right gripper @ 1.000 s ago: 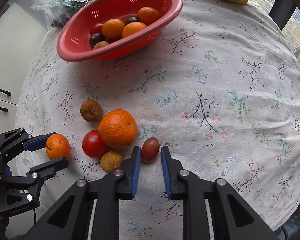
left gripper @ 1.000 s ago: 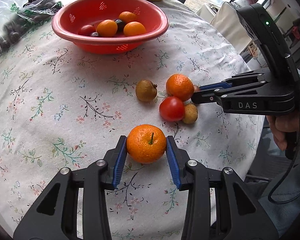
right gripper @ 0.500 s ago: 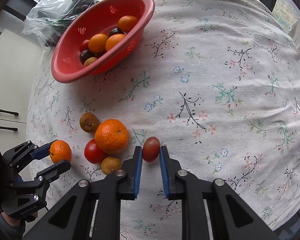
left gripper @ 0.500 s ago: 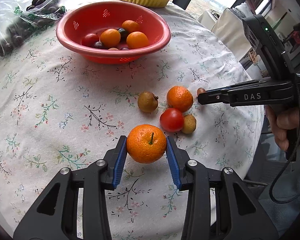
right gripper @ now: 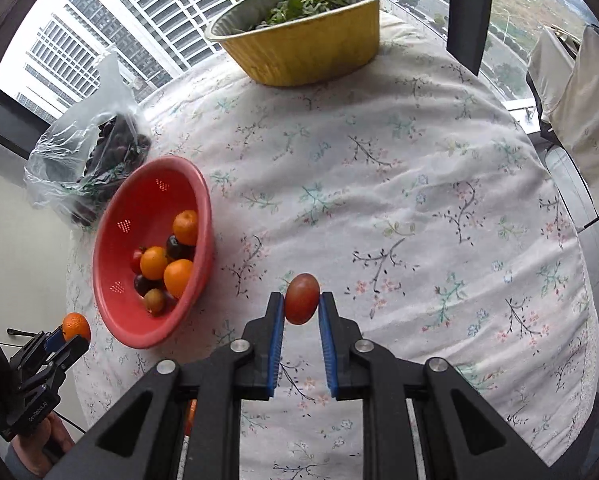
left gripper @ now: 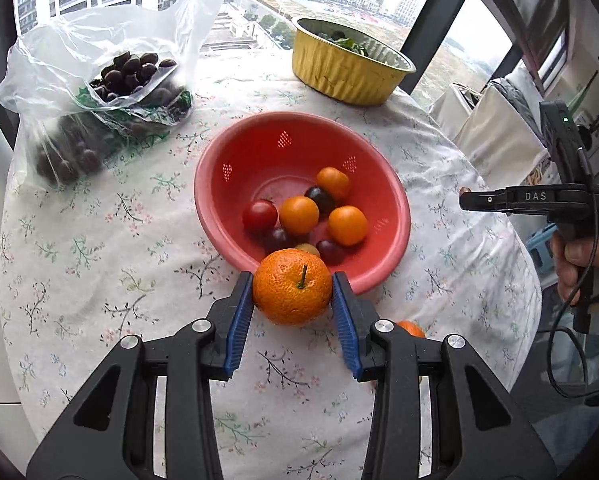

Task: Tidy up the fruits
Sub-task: 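Lower the mandarin and plum into the red colander and open both grippers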

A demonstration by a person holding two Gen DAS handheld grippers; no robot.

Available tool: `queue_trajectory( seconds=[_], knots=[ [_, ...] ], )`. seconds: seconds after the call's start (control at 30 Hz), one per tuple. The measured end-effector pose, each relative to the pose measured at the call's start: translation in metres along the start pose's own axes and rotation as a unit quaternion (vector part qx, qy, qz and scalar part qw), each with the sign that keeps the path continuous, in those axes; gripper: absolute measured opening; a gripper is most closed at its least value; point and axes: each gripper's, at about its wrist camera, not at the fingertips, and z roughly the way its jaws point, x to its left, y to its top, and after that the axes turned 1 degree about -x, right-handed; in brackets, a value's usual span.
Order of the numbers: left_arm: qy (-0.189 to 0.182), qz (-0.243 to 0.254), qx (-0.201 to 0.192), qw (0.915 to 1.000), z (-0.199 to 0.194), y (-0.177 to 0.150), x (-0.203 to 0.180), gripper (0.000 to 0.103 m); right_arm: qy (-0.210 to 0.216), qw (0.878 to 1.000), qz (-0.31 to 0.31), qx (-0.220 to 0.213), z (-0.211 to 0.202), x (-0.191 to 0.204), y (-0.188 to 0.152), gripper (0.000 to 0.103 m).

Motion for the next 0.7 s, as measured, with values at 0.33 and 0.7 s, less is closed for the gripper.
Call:
queue_trajectory(
  seconds=[0.33, 0.7],
  knots=[
    [0.017, -0.006, 0.017, 0.9997, 0.056, 0.053, -0.001, 0.037, 0.048, 0.988, -0.145, 0.019, 0.046, 0.114, 0.026, 0.019],
    [0.023, -0.002, 0.043, 0.9988, 0.090, 0.045, -0.009, 0.037, 0.036, 0.984, -0.162, 0.061, 0.082, 0.114, 0.025, 0.020]
  ],
)
